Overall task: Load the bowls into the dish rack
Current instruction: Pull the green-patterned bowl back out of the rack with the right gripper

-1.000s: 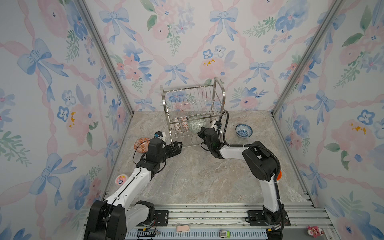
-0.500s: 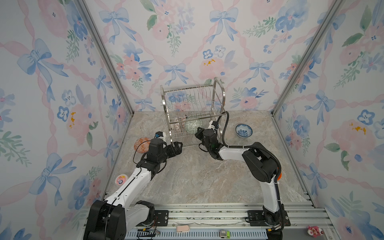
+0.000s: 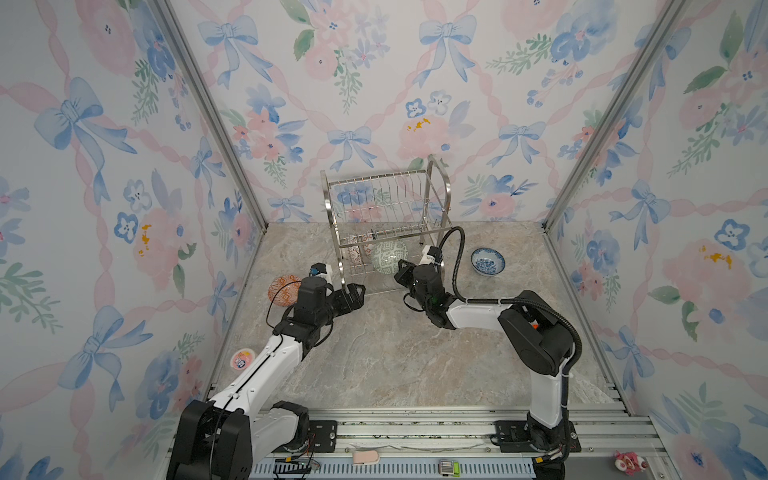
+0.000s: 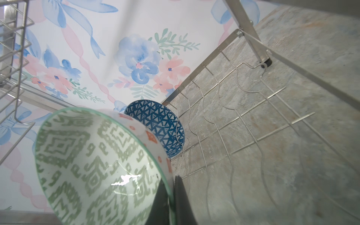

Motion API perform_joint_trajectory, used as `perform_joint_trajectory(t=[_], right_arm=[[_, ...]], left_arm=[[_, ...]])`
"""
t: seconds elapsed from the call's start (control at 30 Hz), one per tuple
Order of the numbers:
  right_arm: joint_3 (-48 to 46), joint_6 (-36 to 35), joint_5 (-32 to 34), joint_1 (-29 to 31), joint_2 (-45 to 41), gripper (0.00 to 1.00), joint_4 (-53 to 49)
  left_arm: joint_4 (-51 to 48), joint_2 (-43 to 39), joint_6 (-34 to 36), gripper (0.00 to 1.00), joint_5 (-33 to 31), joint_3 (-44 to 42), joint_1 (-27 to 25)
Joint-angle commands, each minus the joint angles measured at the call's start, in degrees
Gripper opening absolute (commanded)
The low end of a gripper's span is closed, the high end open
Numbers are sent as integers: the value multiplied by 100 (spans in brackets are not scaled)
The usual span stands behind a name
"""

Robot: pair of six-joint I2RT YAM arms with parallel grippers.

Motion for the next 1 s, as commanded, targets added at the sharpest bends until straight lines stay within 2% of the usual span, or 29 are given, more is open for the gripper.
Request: perform_joint_trajectory(t=[0.0,0.6,0.97], right_arm=[[-169,-150,58,-32,-391,0,542],[-1068,-377,118,-189,-1382,0,251],[-1788,-880,199,-301,-2735,0,-1018]], left_arm=[[-42,-68,88,98,-62,-64,-55],[-123,-110,129,98,-191,-44,-113],[-209,-218,146,98,-283,2,-143]])
